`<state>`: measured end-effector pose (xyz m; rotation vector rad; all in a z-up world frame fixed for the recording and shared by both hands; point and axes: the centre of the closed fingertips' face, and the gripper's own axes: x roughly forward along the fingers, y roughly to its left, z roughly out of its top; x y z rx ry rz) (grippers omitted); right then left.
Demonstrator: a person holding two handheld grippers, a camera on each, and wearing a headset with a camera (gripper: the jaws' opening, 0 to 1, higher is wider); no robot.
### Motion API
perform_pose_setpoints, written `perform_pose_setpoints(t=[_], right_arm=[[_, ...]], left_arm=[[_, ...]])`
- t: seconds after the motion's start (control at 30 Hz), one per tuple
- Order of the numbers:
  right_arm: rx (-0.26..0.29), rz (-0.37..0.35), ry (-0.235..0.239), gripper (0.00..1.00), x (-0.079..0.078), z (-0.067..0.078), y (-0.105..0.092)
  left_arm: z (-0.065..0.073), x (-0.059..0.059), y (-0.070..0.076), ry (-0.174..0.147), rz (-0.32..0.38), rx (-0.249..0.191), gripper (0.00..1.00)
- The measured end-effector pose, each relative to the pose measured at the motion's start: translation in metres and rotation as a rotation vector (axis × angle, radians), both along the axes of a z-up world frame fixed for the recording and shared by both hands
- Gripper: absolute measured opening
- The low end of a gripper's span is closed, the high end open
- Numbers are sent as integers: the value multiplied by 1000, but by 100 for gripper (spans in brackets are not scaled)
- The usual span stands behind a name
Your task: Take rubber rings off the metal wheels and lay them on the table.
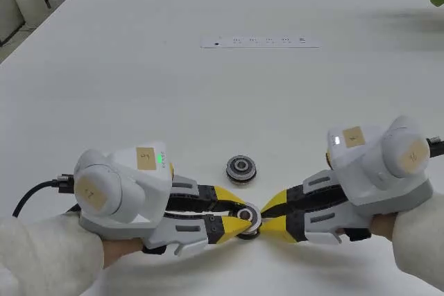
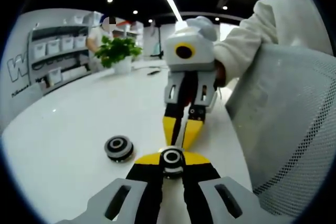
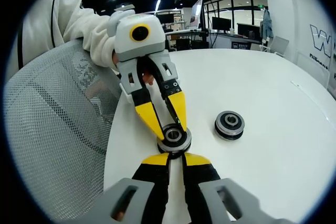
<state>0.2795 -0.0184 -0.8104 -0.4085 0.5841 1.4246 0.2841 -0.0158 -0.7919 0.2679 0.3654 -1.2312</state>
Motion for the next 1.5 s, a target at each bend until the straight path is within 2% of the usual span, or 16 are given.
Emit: perform_pose_setpoints(t=[0.17, 0.27, 0.4, 0.43, 0.53, 0.67, 0.87, 1.0, 1.23, 1.27, 1.4, 1.5], right_arm=[[-24, -2, -20, 1, 2, 0, 0], [-33, -15, -11, 0, 3, 0, -1], [-24, -63, 50, 0, 5, 0, -2], [-12, -95, 101, 0, 5, 0, -3], [8, -143, 174, 0, 5, 0, -4], [15, -169, 209, 0, 6, 0, -5], [17, -184, 218, 0, 8, 1, -5], [14, -180, 198, 0, 10, 2, -5], [-27, -140, 101, 0, 9, 1, -4], [-33, -122, 73, 0, 10, 1, -3], [-48, -110, 47, 0, 10, 0, -3], [-67, -88, -1, 0, 10, 0, -3]], left_arm=[[0, 0, 0, 2, 0, 0, 14], [0, -1, 0, 2, -1, -2, 14], [0, -1, 1, 3, 0, -5, 14], [0, -1, 1, 3, -1, -5, 14], [0, -1, 0, -1, -4, -3, 14], [1, -2, 1, -4, -5, 0, 14], [1, -2, 1, -6, -6, 4, 14], [1, -1, 2, -7, -6, 5, 14], [1, -1, 2, -12, -5, 7, 13], [1, 0, 2, -14, -5, 8, 13], [1, 0, 2, -13, -3, 6, 13], [1, 0, 2, -13, -2, 7, 13]])
